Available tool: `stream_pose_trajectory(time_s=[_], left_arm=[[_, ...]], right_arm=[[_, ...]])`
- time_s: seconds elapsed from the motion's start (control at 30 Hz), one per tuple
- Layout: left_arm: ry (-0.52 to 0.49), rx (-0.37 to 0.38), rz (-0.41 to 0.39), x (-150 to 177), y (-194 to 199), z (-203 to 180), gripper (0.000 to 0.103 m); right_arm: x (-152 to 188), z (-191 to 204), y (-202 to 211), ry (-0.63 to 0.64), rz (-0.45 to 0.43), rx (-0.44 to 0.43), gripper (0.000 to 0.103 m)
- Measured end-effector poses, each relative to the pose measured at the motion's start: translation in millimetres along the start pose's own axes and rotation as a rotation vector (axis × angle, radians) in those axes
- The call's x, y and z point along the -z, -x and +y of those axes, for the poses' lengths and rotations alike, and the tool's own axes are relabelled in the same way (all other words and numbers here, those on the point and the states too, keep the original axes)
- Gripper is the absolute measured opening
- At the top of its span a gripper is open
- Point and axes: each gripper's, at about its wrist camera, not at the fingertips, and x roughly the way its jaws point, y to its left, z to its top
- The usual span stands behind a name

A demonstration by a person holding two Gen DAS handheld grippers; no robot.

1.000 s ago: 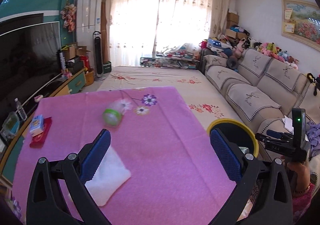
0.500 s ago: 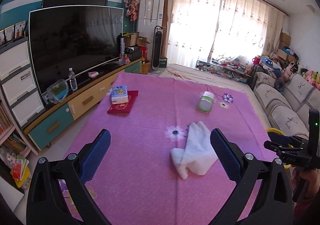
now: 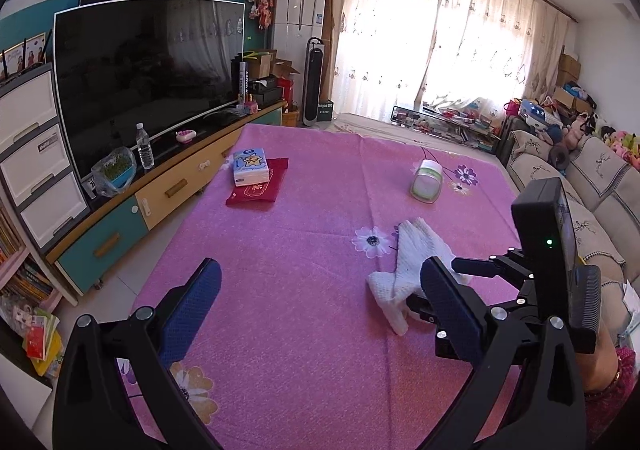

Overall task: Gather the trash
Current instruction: 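Grasp the white paper towel with the right gripper, then carry the paper towel over the bin and open the right gripper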

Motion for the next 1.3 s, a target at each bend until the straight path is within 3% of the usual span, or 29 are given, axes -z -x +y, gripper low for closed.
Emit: stream_pose_trajectory(time_s=[0.03, 0.07, 0.1, 0.13, 0.2, 0.27, 0.53, 1.0, 1.3], left_arm=[[-0.003, 0.003, 0.004, -0.3, -0.9, -3.2, 0.098], [-0.005, 0.006, 0.008, 0.4, -3.1, -4.4, 0.098], [-0.006, 0.007, 0.011, 0.6, -2.8, -7.8, 0.098], [-0.007, 0.007, 0.015, 0.0, -4.4, -9.2, 0.098], [-0.006, 0.009, 0.020, 0.3, -7.0, -11.4, 0.098], [-0.005, 0.008, 0.024, 0.0, -9.2, -13.6, 0.098], [-0.029, 0.008, 0.028, -0.4, -12.7, -28.3, 0.098], [-0.062, 0.029, 0.023, 1.1, -11.1, -51.1, 0.098], [-0.077, 0.031, 0.016, -1.1, -8.4, -56.0, 0.098]], right_arm=[[-0.1, -1.8, -3.8, -0.001, 0.013, -0.003, 0.072], [0.6, -2.4, -6.8, -0.002, 0.027, -0.001, 0.063], [2.0, -3.9, -10.0, -0.005, 0.042, 0.002, 0.045], [3.4, -5.5, -11.7, -0.009, 0.052, 0.011, 0.038], [5.3, -10.7, -9.4, -0.006, 0.042, 0.036, 0.012], [7.1, -16.4, -6.0, -0.021, 0.039, 0.020, 0.005], [20.2, -32.7, 23.4, -0.056, -0.016, 0.011, 0.004], [52.4, -81.5, 111.4, -0.181, -0.170, 0.028, 0.004], [76.0, -124.1, 168.4, -0.269, -0.258, 0.104, 0.004]])
